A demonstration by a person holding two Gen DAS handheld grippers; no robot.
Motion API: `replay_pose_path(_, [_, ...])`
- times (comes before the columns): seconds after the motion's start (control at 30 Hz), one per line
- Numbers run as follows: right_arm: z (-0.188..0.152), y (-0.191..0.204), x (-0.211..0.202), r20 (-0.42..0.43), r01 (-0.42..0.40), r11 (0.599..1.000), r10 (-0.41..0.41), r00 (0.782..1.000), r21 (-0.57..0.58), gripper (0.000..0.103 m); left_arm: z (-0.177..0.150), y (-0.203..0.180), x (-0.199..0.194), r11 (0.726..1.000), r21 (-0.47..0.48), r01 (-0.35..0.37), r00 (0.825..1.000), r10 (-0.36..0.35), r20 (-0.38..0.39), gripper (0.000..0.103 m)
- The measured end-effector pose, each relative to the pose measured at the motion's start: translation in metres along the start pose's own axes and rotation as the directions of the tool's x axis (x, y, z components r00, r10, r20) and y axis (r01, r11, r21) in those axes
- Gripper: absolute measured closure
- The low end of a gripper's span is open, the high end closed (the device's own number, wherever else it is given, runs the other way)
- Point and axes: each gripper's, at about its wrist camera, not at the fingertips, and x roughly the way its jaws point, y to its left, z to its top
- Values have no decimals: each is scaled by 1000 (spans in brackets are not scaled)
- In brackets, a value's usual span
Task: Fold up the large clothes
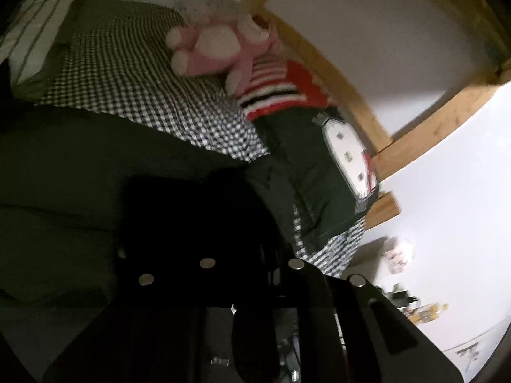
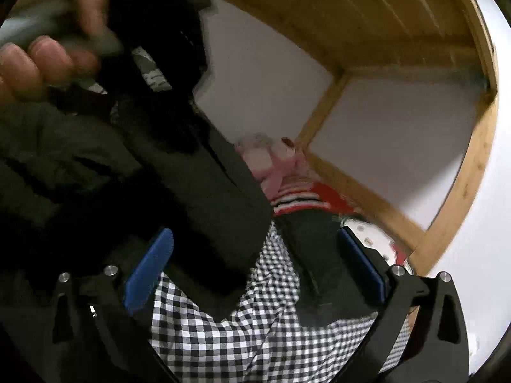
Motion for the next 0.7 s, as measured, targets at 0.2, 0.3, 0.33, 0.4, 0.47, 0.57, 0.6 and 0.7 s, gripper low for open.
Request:
replay_pose_path(0.2, [33,45,17,25,-133,981,138,990,-141,30,-7,-13,-63,997,44,56,997,-59,55,93])
replay_pose_path(0.3, [54,82,23,1,-134,972,137,991,-192,87,-9,-7,-91,997,80,-1,997,-5,79,93])
replay_pose_path(0.33, [63,92,24,-8,-164,971,165,986,-174,91,-10,-3,-95,996,84,-23,996,15,88,93])
replay_pose_path(0.4, [78,106,26,-16,-175,971,175,985,-160,95,-10,17,-112,996,65,-61,993,53,108,93])
replay_pose_path(0.47, [97,127,24,-8,-214,963,215,977,-164,97,-11,39,-133,994,37,-101,986,95,138,93])
replay_pose_path(0.57, [123,165,12,23,-271,944,280,960,-188,98,-17,77,-176,983,-4,-182,964,179,197,93])
replay_pose_path(0.6, [131,180,8,31,-293,935,304,952,-199,98,-23,96,-195,976,-28,-215,952,216,219,93])
replay_pose_path(0.7, [148,223,-1,26,-357,908,372,928,-221,98,-39,144,-226,954,-102,-282,922,299,245,93])
